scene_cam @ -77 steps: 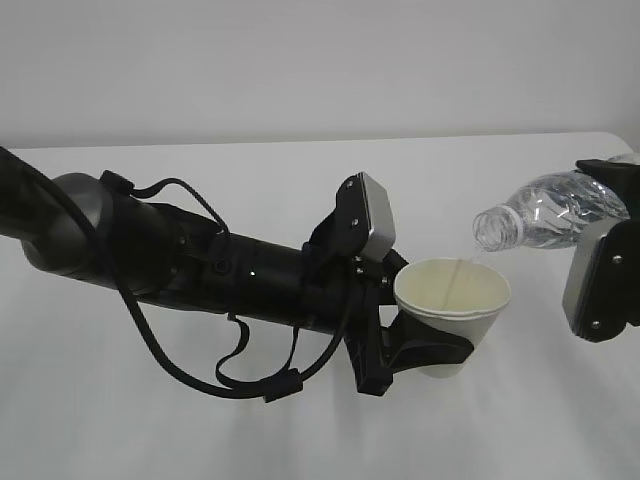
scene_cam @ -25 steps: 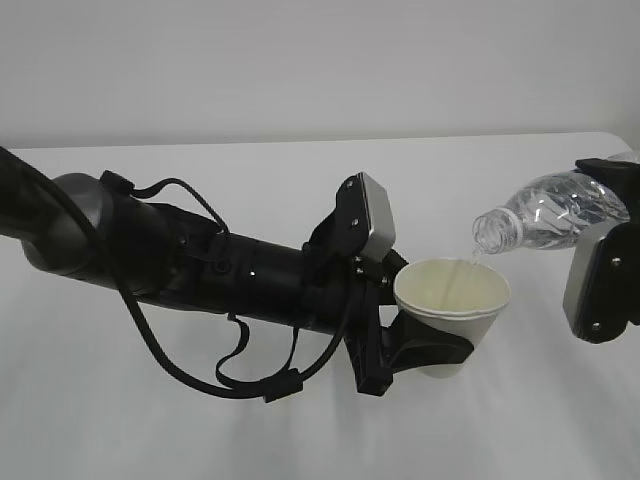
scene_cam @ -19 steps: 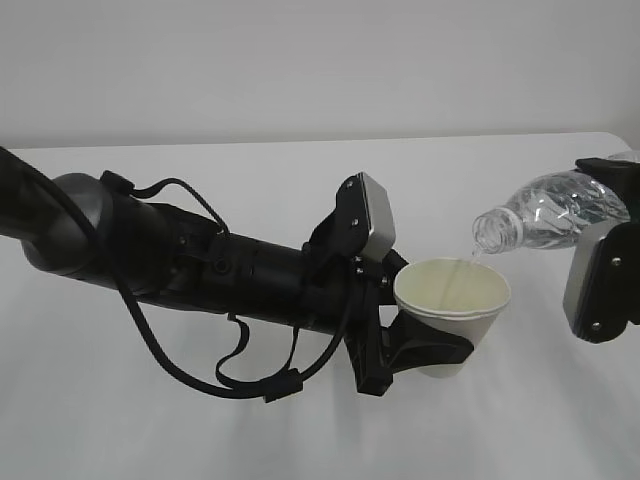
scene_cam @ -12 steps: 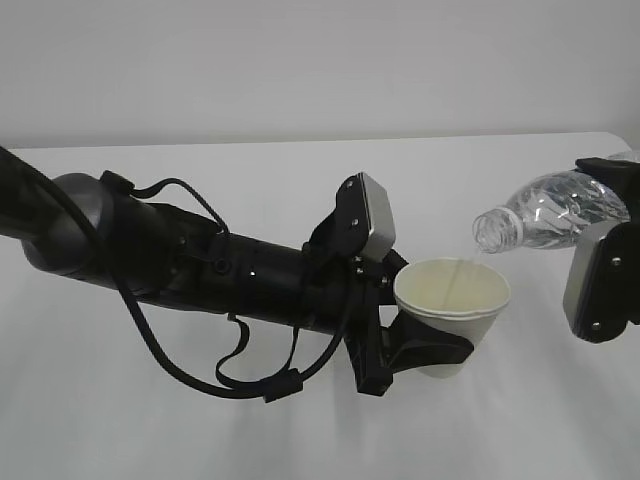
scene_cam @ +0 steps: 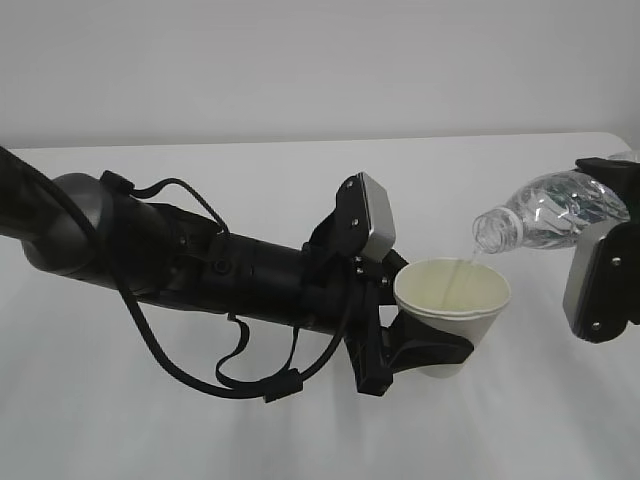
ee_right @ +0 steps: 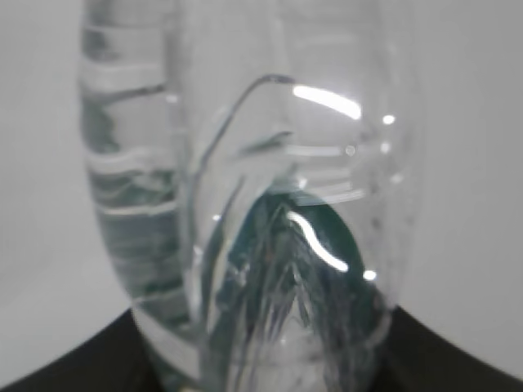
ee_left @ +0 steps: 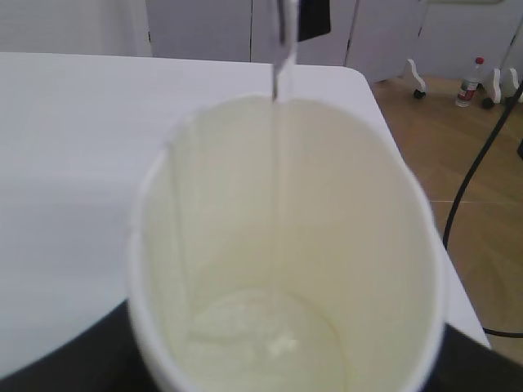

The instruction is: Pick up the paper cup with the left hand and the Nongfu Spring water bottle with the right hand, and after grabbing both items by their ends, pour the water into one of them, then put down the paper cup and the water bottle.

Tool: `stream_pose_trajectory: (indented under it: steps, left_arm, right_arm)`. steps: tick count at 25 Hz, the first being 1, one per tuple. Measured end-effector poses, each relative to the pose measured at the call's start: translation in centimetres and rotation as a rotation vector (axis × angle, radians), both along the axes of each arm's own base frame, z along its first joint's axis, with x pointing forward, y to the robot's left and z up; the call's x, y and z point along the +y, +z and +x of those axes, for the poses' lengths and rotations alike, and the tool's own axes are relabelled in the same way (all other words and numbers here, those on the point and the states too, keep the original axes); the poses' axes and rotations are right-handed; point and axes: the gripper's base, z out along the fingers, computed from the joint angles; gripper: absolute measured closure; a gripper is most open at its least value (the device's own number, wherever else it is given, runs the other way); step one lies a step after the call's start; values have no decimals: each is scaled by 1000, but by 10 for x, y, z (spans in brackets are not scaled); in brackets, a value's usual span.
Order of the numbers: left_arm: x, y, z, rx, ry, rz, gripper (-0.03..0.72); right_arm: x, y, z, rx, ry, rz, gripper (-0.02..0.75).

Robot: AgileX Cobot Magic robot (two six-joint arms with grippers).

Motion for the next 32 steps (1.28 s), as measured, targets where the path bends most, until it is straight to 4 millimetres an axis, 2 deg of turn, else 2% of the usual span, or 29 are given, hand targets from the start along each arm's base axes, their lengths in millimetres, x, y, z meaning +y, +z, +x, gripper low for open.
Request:
stream_pose_trajectory:
  steps: [32]
  left_arm:
    - [0,-1,0,1,1,2,260]
  right_arm:
    - [0,0,0,-2,0,-2,389]
